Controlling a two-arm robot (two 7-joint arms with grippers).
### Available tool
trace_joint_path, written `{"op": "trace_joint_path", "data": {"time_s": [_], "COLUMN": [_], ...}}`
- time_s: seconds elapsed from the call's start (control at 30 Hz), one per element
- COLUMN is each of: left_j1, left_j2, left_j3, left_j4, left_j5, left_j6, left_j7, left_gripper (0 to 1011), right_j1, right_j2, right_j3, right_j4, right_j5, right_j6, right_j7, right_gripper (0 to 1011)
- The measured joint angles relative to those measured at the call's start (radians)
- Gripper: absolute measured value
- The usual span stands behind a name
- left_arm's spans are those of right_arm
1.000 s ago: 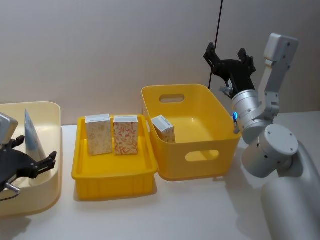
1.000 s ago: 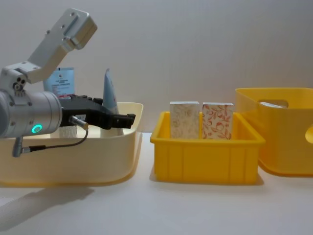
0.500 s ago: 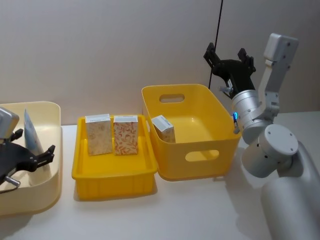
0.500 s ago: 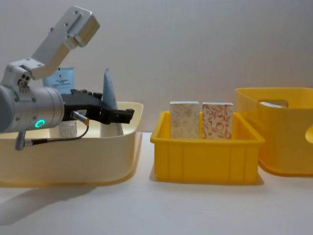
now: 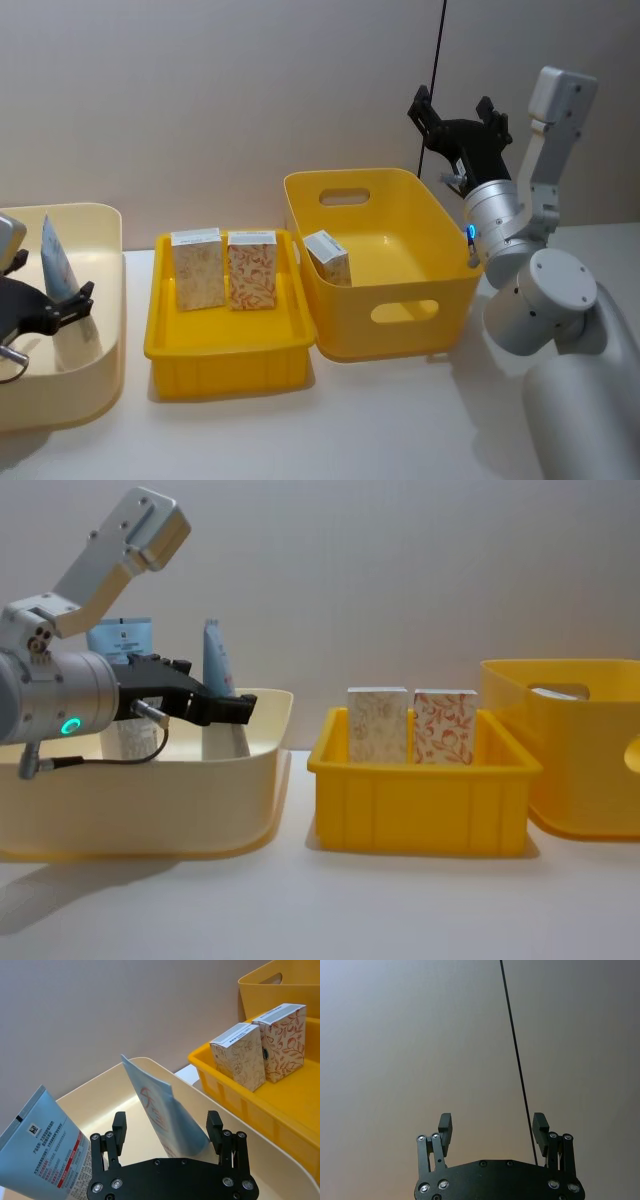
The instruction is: Bimanual collaborative sorting of washing and personal care products
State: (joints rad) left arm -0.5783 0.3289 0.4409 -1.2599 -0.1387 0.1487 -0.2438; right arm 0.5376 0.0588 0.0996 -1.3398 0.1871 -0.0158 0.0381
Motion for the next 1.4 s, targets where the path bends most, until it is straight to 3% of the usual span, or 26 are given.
{"op": "trace_joint_path", "data": {"time_s": [0.23,0.63,0.73,1.4], "left_j1": [0.0,-0.001,-0.002,-0.002], "left_j2": [0.0,0.0,0.0,0.0], "left_j3": [-0.003,-0.006,-0.006,-0.008], "left_j4": [0.002,0.004,0.004,0.004], "left_j5": [0.005,0.01,0.01,0.014], "left_j6": [-0.001,-0.002,-0.002,-0.002], "left_j7": [0.006,0.011,0.011,0.014], "left_gripper": [886,502,448,303], "right_j1": [0.0,0.0,0.0,0.0], "right_j2": [0.0,0.0,0.0,0.0], "right_j3": [0.0,0.0,0.0,0.0], "right_j4": [0.0,0.0,0.0,0.0], "right_j5": [0.0,0.0,0.0,0.0], "right_j6": [0.0,0.0,0.0,0.0], "right_j7": [0.0,0.0,0.0,0.0], "right_gripper": [1001,1001,1001,1001]}}
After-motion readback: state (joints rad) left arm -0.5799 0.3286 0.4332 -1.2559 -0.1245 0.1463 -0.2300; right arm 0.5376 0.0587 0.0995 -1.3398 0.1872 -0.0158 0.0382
